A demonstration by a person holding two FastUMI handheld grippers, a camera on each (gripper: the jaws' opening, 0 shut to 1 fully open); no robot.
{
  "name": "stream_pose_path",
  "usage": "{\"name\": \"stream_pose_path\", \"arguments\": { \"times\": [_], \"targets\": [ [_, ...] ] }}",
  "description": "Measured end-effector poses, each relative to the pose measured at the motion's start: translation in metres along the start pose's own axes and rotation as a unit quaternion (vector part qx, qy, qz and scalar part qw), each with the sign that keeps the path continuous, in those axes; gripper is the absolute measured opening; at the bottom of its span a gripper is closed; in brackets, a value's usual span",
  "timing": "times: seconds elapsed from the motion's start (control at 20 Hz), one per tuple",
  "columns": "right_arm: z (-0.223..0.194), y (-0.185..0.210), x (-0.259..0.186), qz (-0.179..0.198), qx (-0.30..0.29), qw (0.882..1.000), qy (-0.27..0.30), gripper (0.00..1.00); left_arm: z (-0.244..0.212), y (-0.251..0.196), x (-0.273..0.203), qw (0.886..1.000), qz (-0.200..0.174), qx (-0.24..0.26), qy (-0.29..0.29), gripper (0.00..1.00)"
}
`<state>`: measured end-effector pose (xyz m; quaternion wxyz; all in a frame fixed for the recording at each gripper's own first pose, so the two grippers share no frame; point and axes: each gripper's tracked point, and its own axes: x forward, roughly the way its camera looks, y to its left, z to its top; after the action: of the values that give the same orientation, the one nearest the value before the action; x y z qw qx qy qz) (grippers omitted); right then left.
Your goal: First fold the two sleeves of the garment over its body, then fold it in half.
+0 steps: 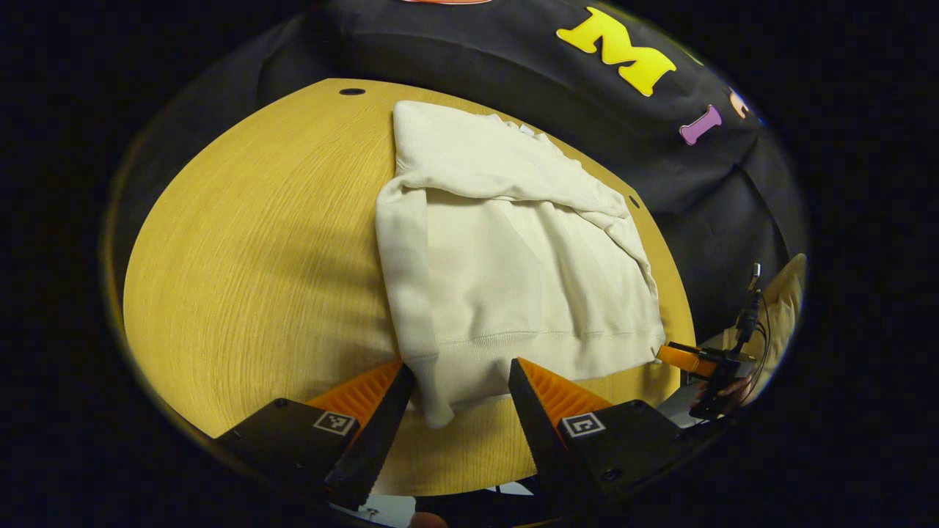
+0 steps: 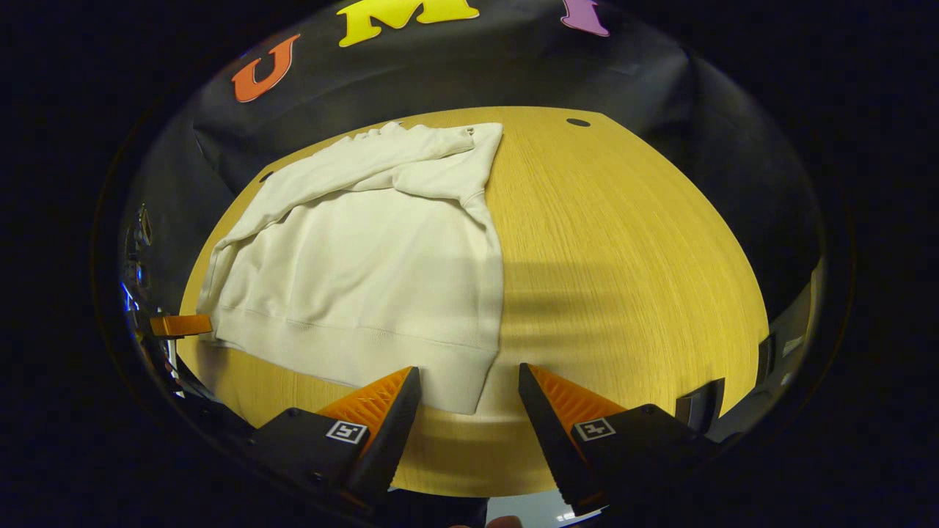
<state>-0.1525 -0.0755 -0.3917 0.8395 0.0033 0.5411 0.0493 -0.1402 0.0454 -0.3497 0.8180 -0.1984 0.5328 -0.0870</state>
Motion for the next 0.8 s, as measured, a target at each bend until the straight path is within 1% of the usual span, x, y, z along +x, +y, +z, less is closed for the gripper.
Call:
{"name": "stream_pose_path", "arguments": {
  "times": [0.1, 0.15, 0.2, 0.25, 0.3, 0.35, 0.4, 0.45, 0.5, 0.55, 0.6, 0.65, 0.7, 0.8],
  "targets": [
    [0.001, 0.003, 0.003, -0.008, -0.003, 1.0, 0.007, 0.86, -0.001, -0.001, 0.003, 1.0, -0.001, -0.005, 0.007, 0.8],
    [0.001, 0.004, 0.004, -0.012, -0.007, 1.0, 0.009, 0.87, 0.0, 0.0, 0.005, 1.0, -0.001, -0.005, 0.01, 0.74],
    [0.003, 0.005, 0.005, -0.018, -0.007, 1.0, 0.011, 0.86, 0.002, 0.0, 0.008, 1.0, 0.0, -0.005, 0.012, 0.82],
    [0.002, 0.006, 0.007, -0.018, -0.007, 1.0, 0.014, 0.83, 0.002, -0.001, 0.009, 1.0, 0.0, -0.007, 0.014, 0.76],
    [0.004, 0.006, 0.007, -0.02, -0.006, 1.0, 0.017, 0.77, 0.003, -0.001, 0.011, 1.0, 0.0, -0.008, 0.016, 0.65],
    [0.004, 0.006, 0.007, -0.021, -0.006, 0.999, 0.024, 0.72, 0.003, 0.002, 0.012, 1.0, 0.01, -0.01, 0.019, 0.63],
    [0.005, 0.008, 0.008, -0.013, -0.003, 1.0, 0.025, 0.74, 0.005, 0.008, 0.015, 0.999, 0.022, -0.014, 0.023, 0.57],
    [0.005, 0.011, 0.009, -0.008, 0.01, 1.0, 0.028, 0.6, 0.006, 0.007, 0.016, 0.999, 0.022, -0.023, 0.023, 0.5],
    [0.006, 0.011, 0.01, -0.008, 0.017, 0.999, 0.028, 0.43, 0.006, 0.005, 0.016, 0.999, 0.016, -0.033, 0.021, 0.4],
    [0.006, 0.011, 0.01, -0.008, 0.017, 0.999, 0.031, 0.41, 0.004, 0.003, 0.018, 0.999, 0.014, -0.039, 0.026, 0.37],
    [0.008, 0.015, 0.01, 0.007, 0.023, 0.999, 0.028, 0.41, 0.003, 0.002, 0.019, 0.999, 0.013, -0.043, 0.027, 0.28],
    [0.005, 0.016, 0.009, 0.006, 0.038, 0.999, 0.033, 0.24, 0.001, 0.002, 0.019, 0.998, 0.014, -0.048, 0.031, 0.22],
    [0.007, 0.016, 0.012, 0.007, 0.048, 0.998, 0.033, 0.07, 0.001, 0.001, 0.02, 0.998, 0.011, -0.053, 0.033, 0.11],
    [0.008, 0.014, 0.01, 0.009, 0.058, 0.998, 0.036, 0.07, 0.001, -0.001, 0.022, 0.997, 0.002, -0.066, 0.033, 0.06]
  ]
}}
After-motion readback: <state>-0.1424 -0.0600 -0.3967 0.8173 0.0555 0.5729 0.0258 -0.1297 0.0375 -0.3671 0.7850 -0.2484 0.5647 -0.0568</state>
